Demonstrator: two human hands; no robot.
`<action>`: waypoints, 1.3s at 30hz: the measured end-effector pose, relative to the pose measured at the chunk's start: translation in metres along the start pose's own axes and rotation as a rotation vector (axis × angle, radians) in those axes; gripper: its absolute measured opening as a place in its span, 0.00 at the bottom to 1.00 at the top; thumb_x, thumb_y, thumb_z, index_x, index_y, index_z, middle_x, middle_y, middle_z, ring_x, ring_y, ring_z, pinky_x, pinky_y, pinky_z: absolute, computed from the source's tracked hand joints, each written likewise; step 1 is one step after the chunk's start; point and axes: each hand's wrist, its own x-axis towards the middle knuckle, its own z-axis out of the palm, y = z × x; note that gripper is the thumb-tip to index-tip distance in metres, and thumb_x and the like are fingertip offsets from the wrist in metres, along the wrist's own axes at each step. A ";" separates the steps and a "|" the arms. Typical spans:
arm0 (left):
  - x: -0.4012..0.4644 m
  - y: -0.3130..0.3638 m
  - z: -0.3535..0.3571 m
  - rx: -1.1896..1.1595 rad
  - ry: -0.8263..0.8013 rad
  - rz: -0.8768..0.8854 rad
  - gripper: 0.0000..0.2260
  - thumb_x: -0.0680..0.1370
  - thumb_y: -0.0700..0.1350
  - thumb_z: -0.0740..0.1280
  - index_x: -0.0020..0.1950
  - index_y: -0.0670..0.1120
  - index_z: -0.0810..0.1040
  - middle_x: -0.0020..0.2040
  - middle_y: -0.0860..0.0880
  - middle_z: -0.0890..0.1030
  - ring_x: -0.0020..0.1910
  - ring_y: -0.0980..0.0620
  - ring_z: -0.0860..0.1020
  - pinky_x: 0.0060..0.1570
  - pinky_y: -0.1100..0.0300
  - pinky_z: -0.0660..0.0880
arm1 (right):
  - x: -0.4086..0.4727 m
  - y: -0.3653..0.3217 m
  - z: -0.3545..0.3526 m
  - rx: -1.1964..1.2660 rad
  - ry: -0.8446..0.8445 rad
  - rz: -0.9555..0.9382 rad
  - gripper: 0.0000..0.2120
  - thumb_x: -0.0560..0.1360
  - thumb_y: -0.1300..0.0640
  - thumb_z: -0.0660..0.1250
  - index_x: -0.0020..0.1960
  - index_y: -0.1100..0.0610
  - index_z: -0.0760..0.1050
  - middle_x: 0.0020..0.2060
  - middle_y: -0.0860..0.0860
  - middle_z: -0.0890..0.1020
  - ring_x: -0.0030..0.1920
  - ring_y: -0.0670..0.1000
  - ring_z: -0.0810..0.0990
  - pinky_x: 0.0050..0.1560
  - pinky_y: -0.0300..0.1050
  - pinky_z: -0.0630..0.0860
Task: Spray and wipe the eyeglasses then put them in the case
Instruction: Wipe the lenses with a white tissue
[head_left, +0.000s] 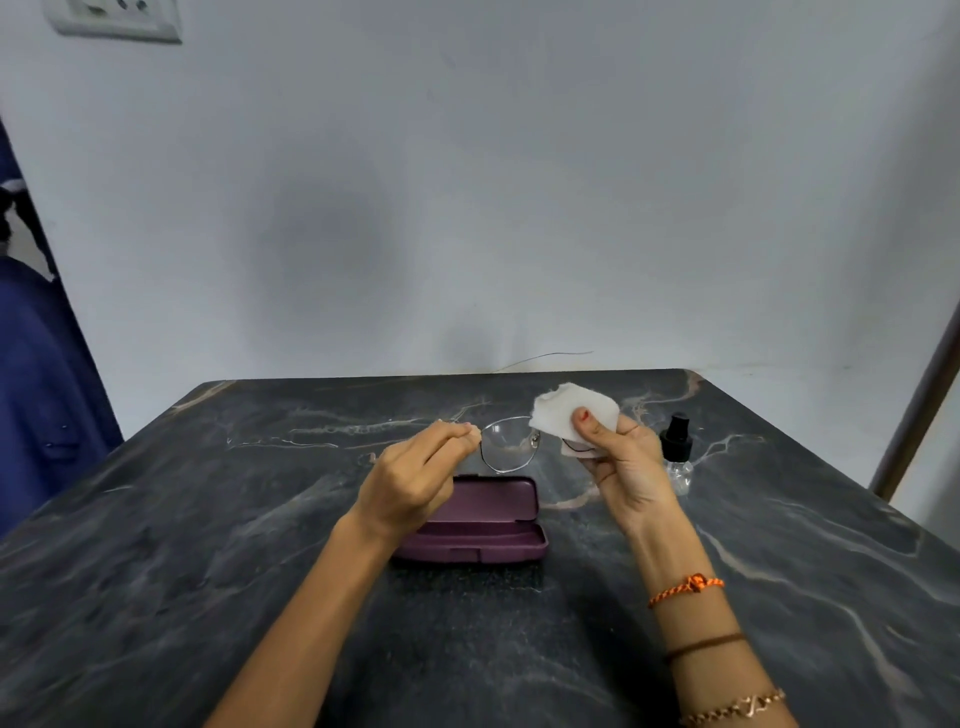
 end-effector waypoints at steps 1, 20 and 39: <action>0.000 -0.001 -0.001 -0.001 0.004 -0.014 0.09 0.63 0.21 0.64 0.38 0.29 0.80 0.35 0.37 0.82 0.35 0.44 0.82 0.34 0.55 0.81 | 0.000 -0.001 -0.002 -0.054 0.005 0.002 0.09 0.54 0.60 0.72 0.35 0.59 0.82 0.30 0.49 0.85 0.32 0.44 0.83 0.30 0.33 0.78; 0.000 -0.001 0.003 -0.010 0.083 -0.124 0.04 0.65 0.24 0.68 0.34 0.31 0.79 0.31 0.40 0.82 0.31 0.47 0.82 0.34 0.62 0.78 | 0.003 0.000 -0.002 -0.027 -0.066 0.021 0.09 0.53 0.62 0.74 0.34 0.59 0.84 0.32 0.52 0.86 0.35 0.46 0.84 0.32 0.35 0.80; 0.003 0.012 -0.006 -0.470 0.143 -0.592 0.10 0.66 0.27 0.71 0.45 0.36 0.81 0.37 0.45 0.82 0.36 0.57 0.81 0.40 0.68 0.78 | 0.003 0.003 0.002 0.356 -0.148 0.060 0.08 0.72 0.62 0.60 0.48 0.62 0.75 0.36 0.52 0.86 0.39 0.49 0.85 0.36 0.41 0.82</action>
